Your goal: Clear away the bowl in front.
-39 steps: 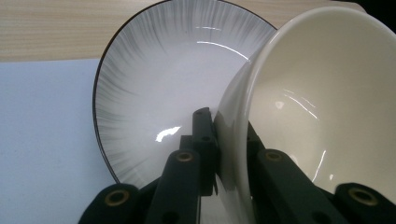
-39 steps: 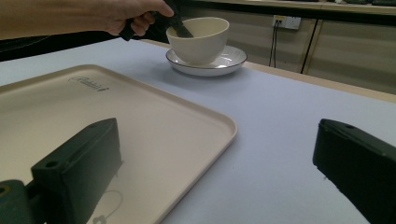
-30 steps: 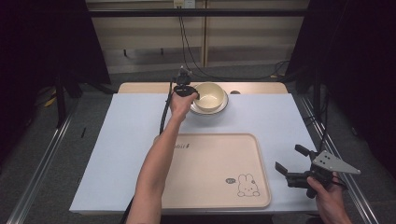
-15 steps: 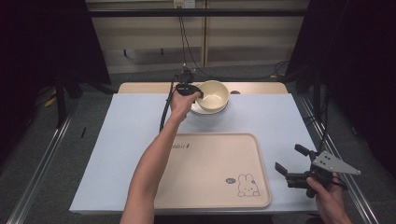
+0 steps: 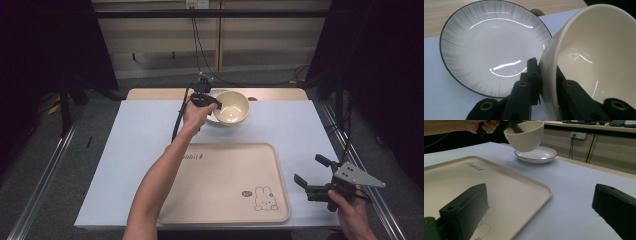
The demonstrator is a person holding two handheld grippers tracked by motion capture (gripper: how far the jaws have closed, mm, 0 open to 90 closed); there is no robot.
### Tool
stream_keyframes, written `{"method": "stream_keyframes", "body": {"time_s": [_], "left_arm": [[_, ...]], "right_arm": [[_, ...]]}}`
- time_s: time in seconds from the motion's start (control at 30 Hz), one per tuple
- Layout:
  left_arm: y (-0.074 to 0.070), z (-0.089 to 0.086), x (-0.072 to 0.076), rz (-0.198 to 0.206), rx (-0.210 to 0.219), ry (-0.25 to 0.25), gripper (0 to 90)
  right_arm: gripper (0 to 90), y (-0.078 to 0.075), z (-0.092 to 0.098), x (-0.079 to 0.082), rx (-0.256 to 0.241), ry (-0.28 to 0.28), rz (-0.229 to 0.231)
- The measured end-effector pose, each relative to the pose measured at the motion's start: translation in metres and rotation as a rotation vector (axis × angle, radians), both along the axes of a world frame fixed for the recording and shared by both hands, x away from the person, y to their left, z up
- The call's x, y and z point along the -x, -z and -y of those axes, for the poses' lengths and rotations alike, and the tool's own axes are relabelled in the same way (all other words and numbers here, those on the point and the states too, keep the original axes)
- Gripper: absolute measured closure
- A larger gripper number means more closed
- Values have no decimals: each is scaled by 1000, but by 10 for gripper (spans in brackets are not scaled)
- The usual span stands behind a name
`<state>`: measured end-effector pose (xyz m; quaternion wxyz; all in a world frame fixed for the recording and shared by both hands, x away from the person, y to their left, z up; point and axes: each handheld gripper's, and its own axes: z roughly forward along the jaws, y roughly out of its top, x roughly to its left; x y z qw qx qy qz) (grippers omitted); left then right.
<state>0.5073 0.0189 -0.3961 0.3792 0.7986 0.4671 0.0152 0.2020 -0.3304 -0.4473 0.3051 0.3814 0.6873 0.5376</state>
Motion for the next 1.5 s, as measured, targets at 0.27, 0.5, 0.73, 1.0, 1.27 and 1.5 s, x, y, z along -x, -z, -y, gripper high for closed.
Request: {"method": "stream_keyframes", "body": {"time_s": [0.27, 0.5, 0.73, 1.0, 1.27, 1.5], "left_arm": [[-2, 8, 11, 0, 21, 39, 836], [-2, 12, 18, 3, 31, 60, 836], [-4, 14, 27, 7, 36, 103, 835], [-1, 22, 36, -3, 32, 146, 835], [2, 37, 47, -12, 42, 189, 835], [9, 49, 56, -22, 26, 234, 835]], "right_arm": [[1, -1, 1, 0, 3, 8, 5], [1, 0, 0, 0, 2, 11, 13], [2, 0, 0, 0, -2, 6, 10], [2, 0, 0, 0, 0, 7, 13], [2, 0, 0, 0, 2, 11, 18], [3, 0, 0, 0, 1, 10, 18]]}}
